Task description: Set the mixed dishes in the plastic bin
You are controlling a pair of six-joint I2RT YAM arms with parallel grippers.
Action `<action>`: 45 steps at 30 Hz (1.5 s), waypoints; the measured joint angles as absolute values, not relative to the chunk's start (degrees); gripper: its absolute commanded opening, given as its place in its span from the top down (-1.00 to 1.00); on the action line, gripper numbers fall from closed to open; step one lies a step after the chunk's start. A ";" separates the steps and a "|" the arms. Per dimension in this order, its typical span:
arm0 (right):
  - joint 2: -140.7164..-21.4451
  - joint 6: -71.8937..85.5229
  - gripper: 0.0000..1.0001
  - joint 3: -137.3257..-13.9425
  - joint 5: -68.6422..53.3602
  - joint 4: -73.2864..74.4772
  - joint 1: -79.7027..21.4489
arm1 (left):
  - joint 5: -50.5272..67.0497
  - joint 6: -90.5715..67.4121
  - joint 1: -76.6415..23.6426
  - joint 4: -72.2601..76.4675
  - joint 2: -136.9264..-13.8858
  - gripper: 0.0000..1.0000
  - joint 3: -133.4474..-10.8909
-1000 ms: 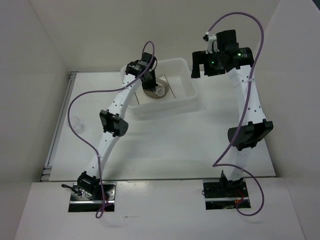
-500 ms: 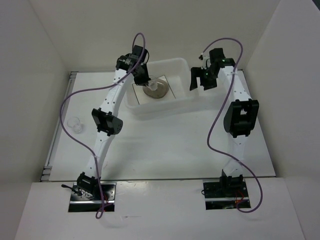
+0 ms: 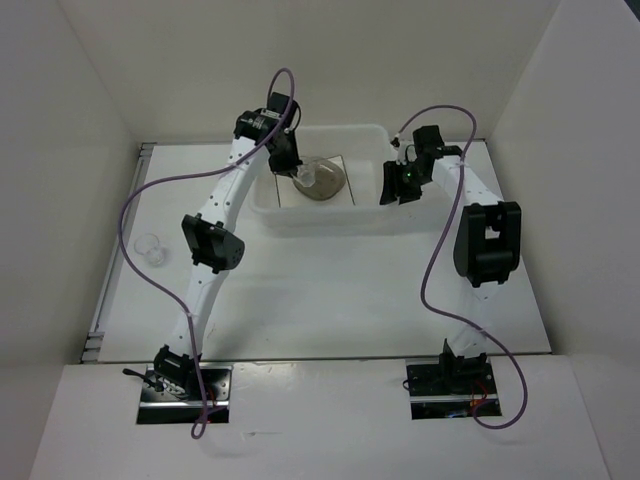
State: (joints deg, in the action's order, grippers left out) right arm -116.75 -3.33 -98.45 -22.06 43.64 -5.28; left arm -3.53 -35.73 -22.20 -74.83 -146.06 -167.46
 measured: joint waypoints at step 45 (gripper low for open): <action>-105.80 -16.95 -0.76 -98.63 -25.98 51.79 -9.37 | 1.89 -34.74 -28.42 -74.96 -151.13 1.00 -176.81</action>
